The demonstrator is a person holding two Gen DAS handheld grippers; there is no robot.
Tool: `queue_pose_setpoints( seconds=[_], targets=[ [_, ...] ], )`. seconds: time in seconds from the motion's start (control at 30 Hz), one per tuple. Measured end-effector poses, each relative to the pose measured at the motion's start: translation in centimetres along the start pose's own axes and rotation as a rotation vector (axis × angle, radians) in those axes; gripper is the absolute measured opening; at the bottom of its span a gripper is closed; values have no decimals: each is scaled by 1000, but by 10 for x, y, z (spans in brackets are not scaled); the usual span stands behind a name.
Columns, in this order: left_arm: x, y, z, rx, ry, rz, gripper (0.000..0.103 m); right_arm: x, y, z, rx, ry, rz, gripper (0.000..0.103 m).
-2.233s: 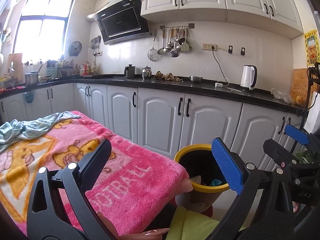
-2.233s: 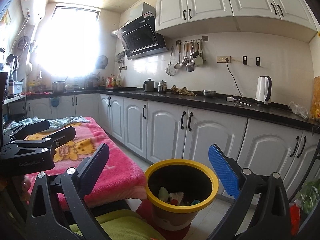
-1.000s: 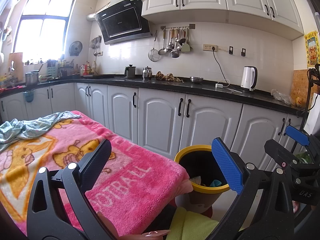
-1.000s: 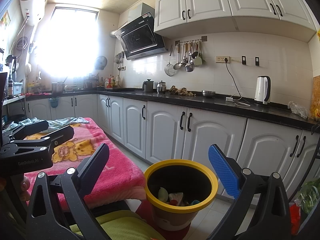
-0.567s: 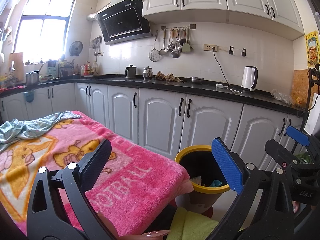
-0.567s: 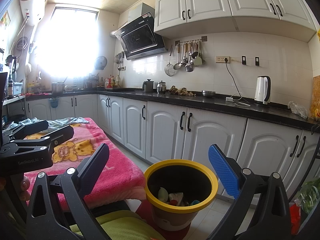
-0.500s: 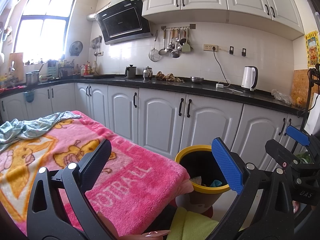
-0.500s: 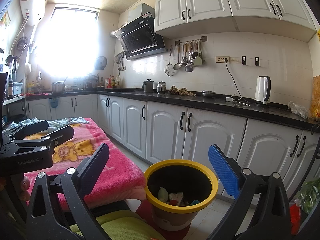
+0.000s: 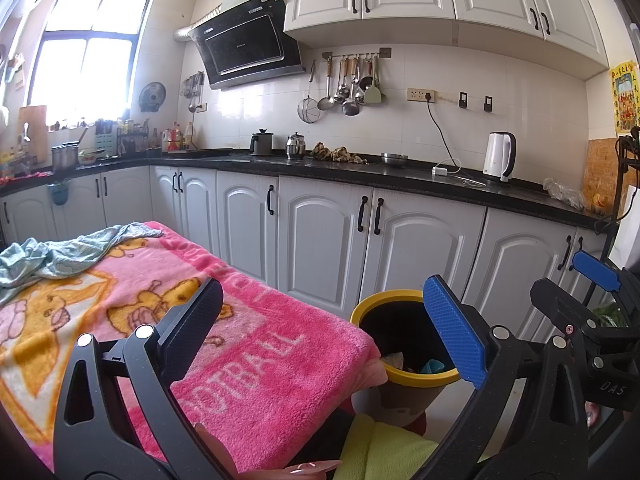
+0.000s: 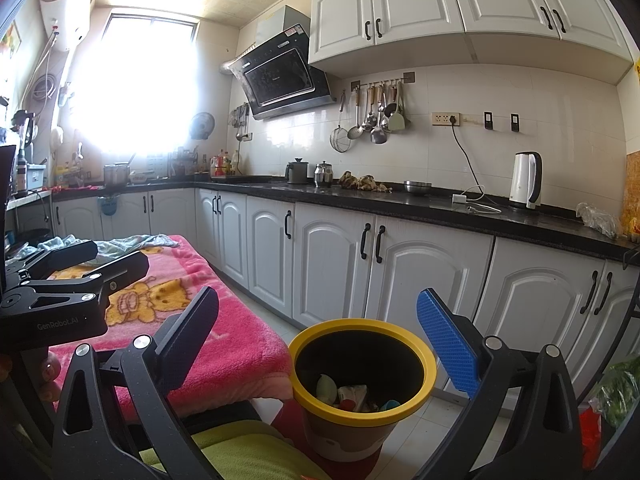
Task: Collect trash
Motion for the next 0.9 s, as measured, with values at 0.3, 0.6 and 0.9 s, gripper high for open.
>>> queue_pose_setpoints(
  seconds=[0.3,0.6,0.9],
  targets=[
    [-2,-1,1,3,2,9,92,0,0,0,0,1,3,97],
    [0,-3,9,18,28,24,92,-2,1,3,0,3,11,97],
    [42,-42,234,412,447,201,92,-76,43,194,168,470,188,97]
  ],
)
Point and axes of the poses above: each gripper's, at about its wrist camera, not at the fingertips, and x roughly against the way its jaws point, z to its left, y to its top, the point moved 6 cm from there along -x, roughly the way its jaws point, and after that the axes turned 6 degrees about z, right-handed, at the moved point
